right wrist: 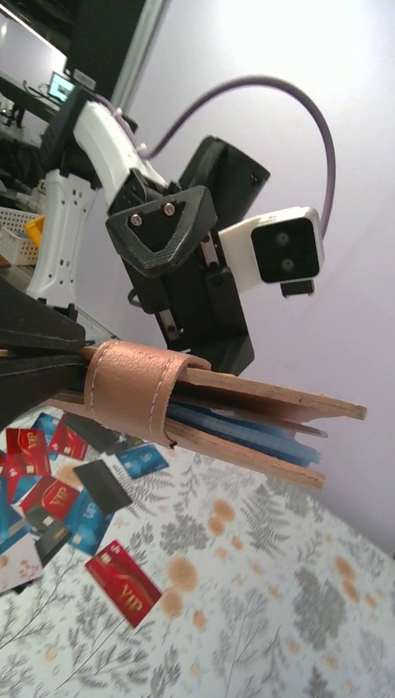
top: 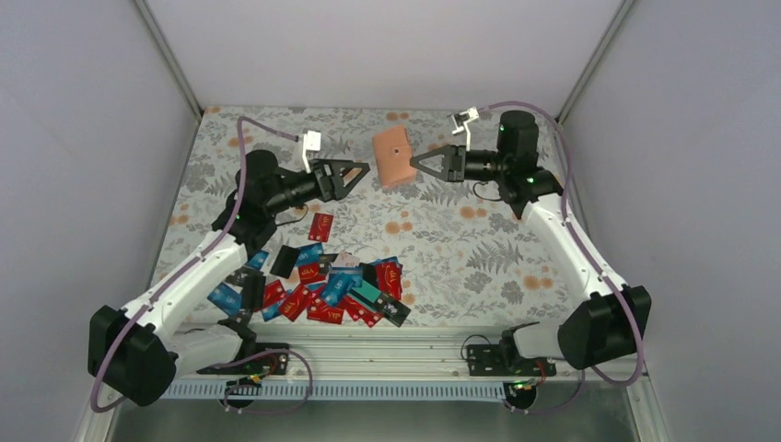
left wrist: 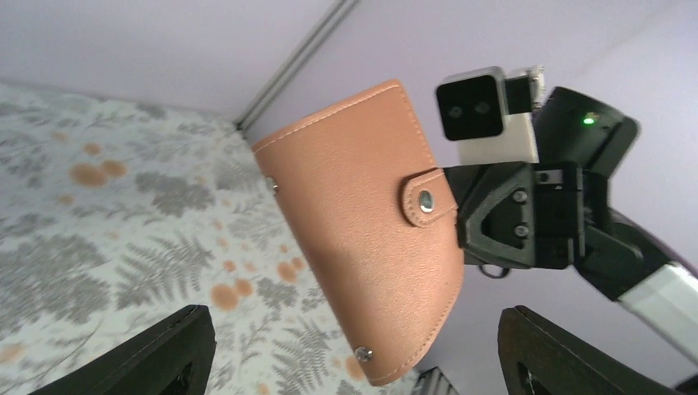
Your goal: Put the credit cards into the card holder
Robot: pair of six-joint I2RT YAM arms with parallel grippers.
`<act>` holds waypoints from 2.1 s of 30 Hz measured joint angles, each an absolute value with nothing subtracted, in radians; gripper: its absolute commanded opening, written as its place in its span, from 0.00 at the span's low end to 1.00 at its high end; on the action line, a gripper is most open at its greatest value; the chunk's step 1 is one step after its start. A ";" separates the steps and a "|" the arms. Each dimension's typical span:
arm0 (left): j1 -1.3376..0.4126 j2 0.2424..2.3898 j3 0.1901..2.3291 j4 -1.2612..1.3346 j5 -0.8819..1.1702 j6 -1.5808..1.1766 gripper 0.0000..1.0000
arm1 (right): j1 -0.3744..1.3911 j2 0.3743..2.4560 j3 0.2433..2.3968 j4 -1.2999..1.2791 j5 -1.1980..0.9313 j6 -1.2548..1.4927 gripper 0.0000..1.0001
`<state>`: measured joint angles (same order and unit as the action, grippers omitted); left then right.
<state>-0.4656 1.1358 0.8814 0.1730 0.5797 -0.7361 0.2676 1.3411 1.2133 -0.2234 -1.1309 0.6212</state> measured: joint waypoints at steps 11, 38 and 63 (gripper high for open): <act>-0.462 1.174 0.940 0.325 0.728 -0.801 0.76 | 0.274 1.304 1.269 -0.142 -1.235 0.664 0.04; -0.523 1.232 0.974 0.394 0.761 -0.791 0.02 | 0.323 1.287 1.297 -0.219 -1.239 0.530 0.13; -0.666 1.122 0.828 -0.102 0.259 -0.591 0.02 | 0.339 1.161 1.080 -0.520 -0.672 0.271 1.00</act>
<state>-0.6662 1.1225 0.8276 -0.1020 0.2592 -0.5915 0.3393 1.1606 1.0801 -0.5198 -0.6724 0.2710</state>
